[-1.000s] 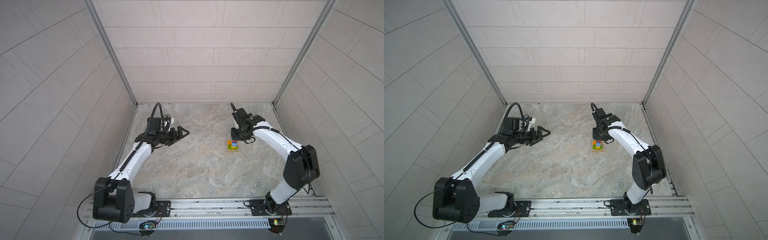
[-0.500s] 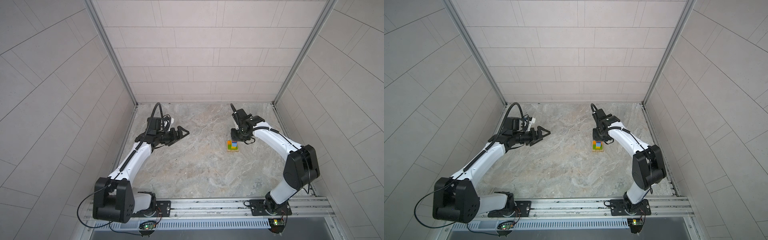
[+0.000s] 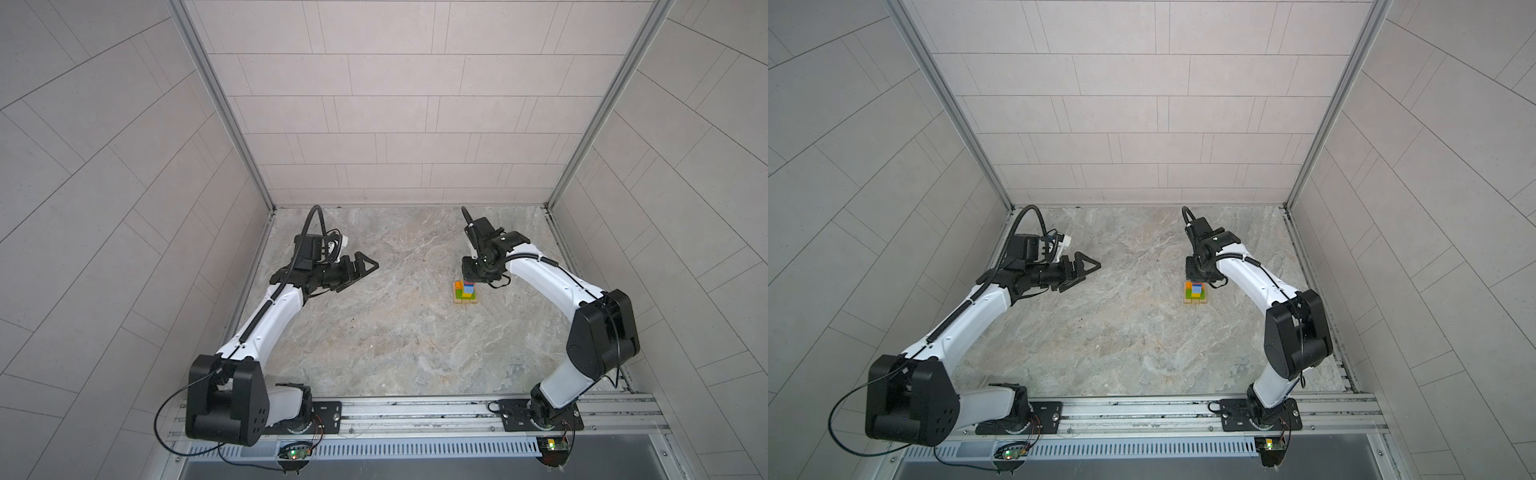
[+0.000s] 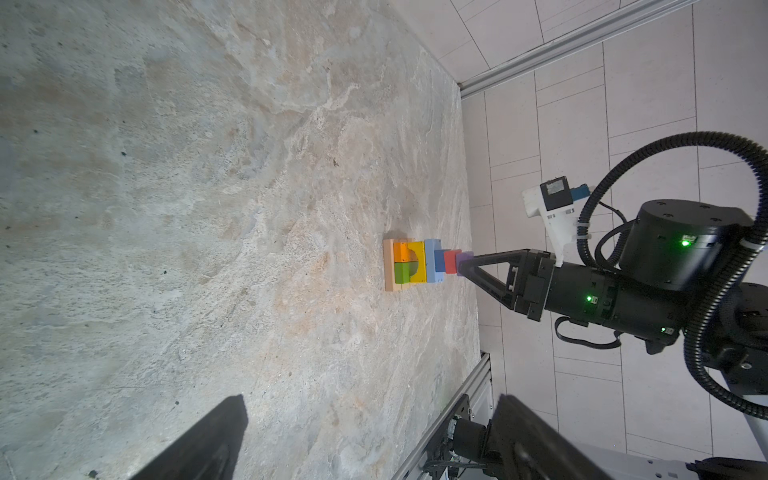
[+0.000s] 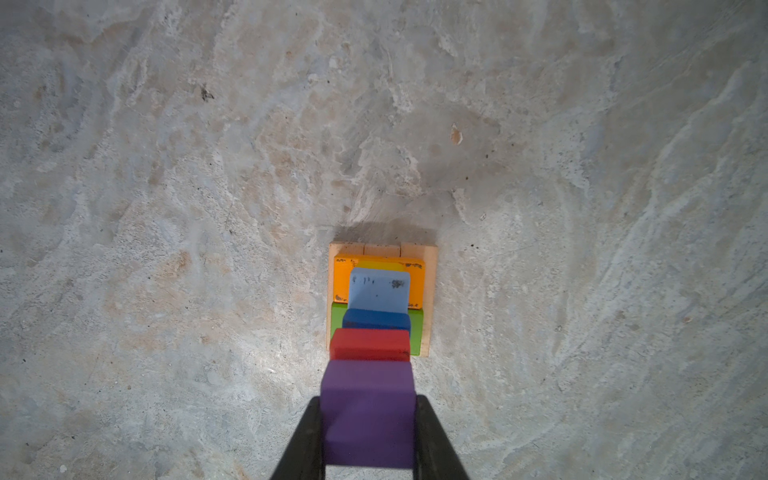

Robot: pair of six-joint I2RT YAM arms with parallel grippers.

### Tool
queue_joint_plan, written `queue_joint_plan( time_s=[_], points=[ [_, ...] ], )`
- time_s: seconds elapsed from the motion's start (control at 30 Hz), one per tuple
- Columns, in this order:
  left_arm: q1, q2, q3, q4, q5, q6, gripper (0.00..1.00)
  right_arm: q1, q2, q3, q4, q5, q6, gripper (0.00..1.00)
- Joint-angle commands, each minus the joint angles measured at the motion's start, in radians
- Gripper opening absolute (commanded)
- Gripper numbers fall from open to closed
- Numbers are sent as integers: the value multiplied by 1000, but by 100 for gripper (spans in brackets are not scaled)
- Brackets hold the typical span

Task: Build the wood block tower
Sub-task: 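Lower the purple cube onto the red cube with the right gripper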

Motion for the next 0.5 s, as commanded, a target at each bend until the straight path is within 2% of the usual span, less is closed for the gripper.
queue_joint_plan(
  time_s=[0.0, 0.47],
  points=[
    [4, -14, -5, 3, 2, 8, 100, -6, 4, 19, -10, 7, 8, 25],
    [3, -12, -4, 4, 2, 7, 99, -6, 14, 24, -4, -7, 8, 25]
  ],
)
